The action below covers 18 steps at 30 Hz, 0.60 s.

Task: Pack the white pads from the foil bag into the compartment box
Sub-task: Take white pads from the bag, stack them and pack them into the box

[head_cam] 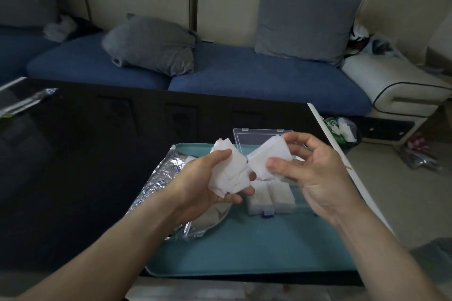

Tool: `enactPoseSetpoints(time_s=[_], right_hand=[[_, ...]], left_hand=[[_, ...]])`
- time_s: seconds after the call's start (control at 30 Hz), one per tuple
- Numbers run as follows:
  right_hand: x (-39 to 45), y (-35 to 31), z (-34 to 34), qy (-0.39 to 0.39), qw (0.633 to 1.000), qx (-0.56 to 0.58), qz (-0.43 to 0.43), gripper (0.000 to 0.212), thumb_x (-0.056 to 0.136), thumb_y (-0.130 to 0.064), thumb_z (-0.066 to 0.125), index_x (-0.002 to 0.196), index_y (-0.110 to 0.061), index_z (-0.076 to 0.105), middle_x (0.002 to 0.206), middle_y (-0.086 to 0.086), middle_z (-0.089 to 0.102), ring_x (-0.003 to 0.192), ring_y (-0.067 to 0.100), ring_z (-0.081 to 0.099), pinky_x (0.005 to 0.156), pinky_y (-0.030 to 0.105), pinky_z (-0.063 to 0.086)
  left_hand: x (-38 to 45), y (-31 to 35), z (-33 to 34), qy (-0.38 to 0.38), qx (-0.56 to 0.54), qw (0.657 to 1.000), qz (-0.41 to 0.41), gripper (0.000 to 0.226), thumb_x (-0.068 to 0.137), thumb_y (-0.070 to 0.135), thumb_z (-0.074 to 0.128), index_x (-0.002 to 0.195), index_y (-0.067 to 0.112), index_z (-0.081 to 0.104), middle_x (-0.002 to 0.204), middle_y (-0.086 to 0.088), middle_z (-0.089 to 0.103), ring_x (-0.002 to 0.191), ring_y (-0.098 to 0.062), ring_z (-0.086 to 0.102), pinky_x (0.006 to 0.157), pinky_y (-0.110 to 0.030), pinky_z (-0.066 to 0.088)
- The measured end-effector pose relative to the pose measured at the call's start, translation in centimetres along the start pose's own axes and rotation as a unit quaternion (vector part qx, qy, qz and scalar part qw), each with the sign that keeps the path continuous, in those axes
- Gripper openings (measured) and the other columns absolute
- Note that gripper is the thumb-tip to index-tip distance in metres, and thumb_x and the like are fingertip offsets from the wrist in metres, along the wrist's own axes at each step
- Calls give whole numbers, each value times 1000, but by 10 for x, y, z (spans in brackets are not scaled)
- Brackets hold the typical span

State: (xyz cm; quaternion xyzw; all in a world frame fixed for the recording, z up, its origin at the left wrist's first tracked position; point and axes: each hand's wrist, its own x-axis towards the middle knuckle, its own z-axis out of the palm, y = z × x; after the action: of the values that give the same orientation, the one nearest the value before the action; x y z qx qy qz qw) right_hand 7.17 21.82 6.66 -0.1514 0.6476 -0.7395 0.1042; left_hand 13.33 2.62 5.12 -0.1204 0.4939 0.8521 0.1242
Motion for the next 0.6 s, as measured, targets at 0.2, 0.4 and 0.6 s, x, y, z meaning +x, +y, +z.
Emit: enactPoseSetpoints(time_s=[0.2,0.4,0.6], right_hand=[[-1,4,-8,-7,990,-139,7,41,60,-9,90,95,-8,67,87,7,78,77,25,76,60,34,60],[1,6,-14,-21,993,-104,52,20,80,-12,75,100,-11,73,90,9,78,81,23,76,72,36,63],[2,4,-20,68,992,-93,52,20,73,-19,81,89,-9,73,72,5,75,63,14,69,62,32,60]], left_hand=[[1,-9,6,24,144,987,72,27,85,25,69,98,1,69,84,-15,72,71,-26,68,51,-27,48],[8,-15,12,125,153,970,141,17,84,5,74,94,-7,67,67,-16,68,61,-25,59,47,-25,45],[9,-21,28,164,100,962,193,16,86,-2,71,96,-12,63,59,-12,64,47,-15,55,44,-23,41]])
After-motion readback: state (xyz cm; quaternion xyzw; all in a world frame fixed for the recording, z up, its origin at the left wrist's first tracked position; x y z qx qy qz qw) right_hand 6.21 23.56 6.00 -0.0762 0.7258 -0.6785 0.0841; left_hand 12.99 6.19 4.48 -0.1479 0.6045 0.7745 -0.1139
